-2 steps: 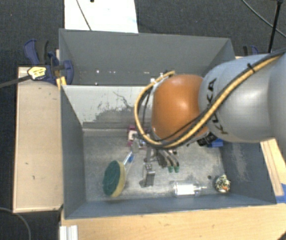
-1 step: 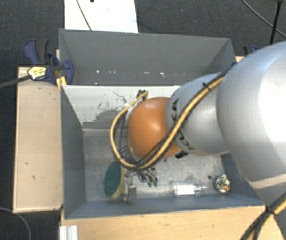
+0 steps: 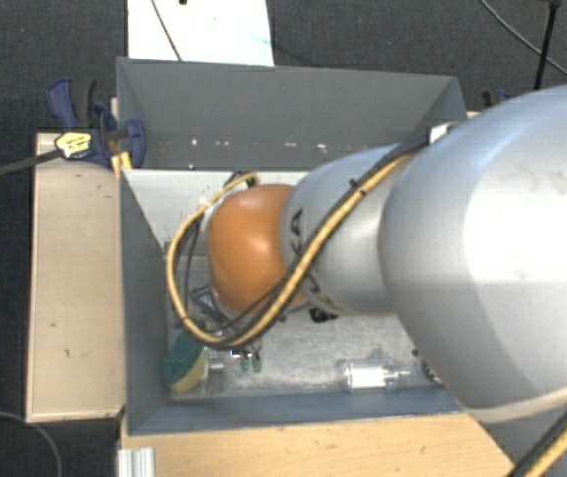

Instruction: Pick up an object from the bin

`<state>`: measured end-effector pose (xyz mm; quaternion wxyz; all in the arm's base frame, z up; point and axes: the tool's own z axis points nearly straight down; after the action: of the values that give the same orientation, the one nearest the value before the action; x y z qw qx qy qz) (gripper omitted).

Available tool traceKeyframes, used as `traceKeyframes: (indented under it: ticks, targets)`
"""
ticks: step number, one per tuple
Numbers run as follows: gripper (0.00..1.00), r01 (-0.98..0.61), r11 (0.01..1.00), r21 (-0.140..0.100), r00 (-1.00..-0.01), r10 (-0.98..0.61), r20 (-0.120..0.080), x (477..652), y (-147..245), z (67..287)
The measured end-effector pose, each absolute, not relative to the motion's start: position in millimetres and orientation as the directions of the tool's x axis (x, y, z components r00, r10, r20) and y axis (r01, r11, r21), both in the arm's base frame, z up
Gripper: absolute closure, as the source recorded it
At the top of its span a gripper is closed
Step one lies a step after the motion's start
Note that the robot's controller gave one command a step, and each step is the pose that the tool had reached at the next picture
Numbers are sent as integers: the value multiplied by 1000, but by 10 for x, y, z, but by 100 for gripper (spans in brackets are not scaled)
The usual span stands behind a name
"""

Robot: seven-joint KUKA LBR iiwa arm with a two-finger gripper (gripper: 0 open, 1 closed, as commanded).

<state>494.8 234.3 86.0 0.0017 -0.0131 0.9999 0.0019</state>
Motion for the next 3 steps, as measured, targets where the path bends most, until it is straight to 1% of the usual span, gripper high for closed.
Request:
traceKeyframes:
  ticks: [1,2,3]
  targets:
    - [100,-19,1000,0,-1000,-19,-3,4954,2310,856]
    - [100,39,999,-12,-999,38,-3,4809,2378,844]
    - [100,16,1000,-9,-1000,16,-7,4833,2388,724]
